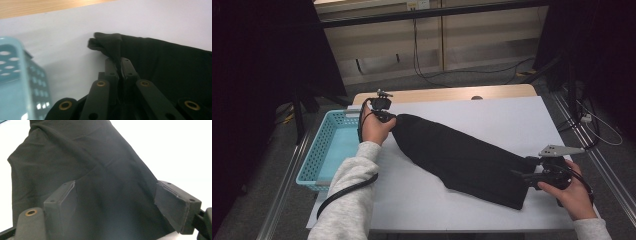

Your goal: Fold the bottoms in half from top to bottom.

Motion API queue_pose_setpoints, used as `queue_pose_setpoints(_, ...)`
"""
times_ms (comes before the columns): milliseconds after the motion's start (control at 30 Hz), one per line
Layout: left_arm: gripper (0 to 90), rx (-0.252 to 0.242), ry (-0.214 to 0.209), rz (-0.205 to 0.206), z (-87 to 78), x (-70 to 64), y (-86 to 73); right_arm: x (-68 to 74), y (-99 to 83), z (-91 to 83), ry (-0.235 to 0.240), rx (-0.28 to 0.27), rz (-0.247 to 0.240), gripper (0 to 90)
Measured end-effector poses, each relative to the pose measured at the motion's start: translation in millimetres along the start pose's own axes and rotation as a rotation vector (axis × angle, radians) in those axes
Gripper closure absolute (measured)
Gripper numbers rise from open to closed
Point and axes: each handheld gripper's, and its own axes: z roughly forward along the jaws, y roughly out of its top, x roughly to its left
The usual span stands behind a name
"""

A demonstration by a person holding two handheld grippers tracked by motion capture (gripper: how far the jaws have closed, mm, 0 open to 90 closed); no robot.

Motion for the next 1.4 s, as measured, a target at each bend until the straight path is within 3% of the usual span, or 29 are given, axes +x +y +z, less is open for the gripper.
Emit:
queue_pose_setpoints(67, 86.2, -0.010, -0.030, 0.001, 0.5, -6.6, -1.8, 0.1, -0.1, 0.3, 0.002, 0.001, 0.001, 18.8)
queue_pose_setpoints(233, 86.2, -0.026, -0.083, 0.078, 5.6, -33.2, -12.5, 1.4, 0.1, 1.1, 0.006, 0.005, -0.003, 18.8)
queue_pose_setpoints(267, 86.2, -0.026, -0.083, 0.078, 5.6, -33.2, -12.5, 1.6, 0.1, 1.2, 0.007, 0.005, -0.003, 18.8)
queue_pose_setpoints(300, 86.2, -0.036, -0.109, 0.088, 9.5, -42.2, -18.6, 1.9, 0.2, 1.3, 0.008, 0.005, -0.004, 18.8)
queue_pose_setpoints(400, 86.2, -0.039, -0.125, 0.104, 14.1, -50.9, -25.3, 2.3, 0.3, 1.5, 0.009, 0.007, -0.004, 18.8)
queue_pose_setpoints(500, 86.2, -0.042, -0.153, 0.146, 23.5, -66.8, -38.1, 2.7, 0.2, 2.2, 0.012, 0.010, -0.006, 18.8)
queue_pose_setpoints(767, 86.2, -0.026, -0.186, 0.168, 38.2, -79.8, -55.1, 3.5, 0.1, 3.0, 0.013, 0.017, -0.008, 18.8)
queue_pose_setpoints(1133, 86.2, -0.024, -0.198, 0.167, 42.0, -82.7, -59.8, 4.2, 0.2, 4.1, 0.016, 0.021, -0.014, 18.8)
queue_pose_setpoints(1400, 86.3, -0.074, -0.233, 0.146, 36.8, -87.3, -59.8, 4.9, 0.5, 4.9, 0.017, 0.020, -0.020, 18.8)
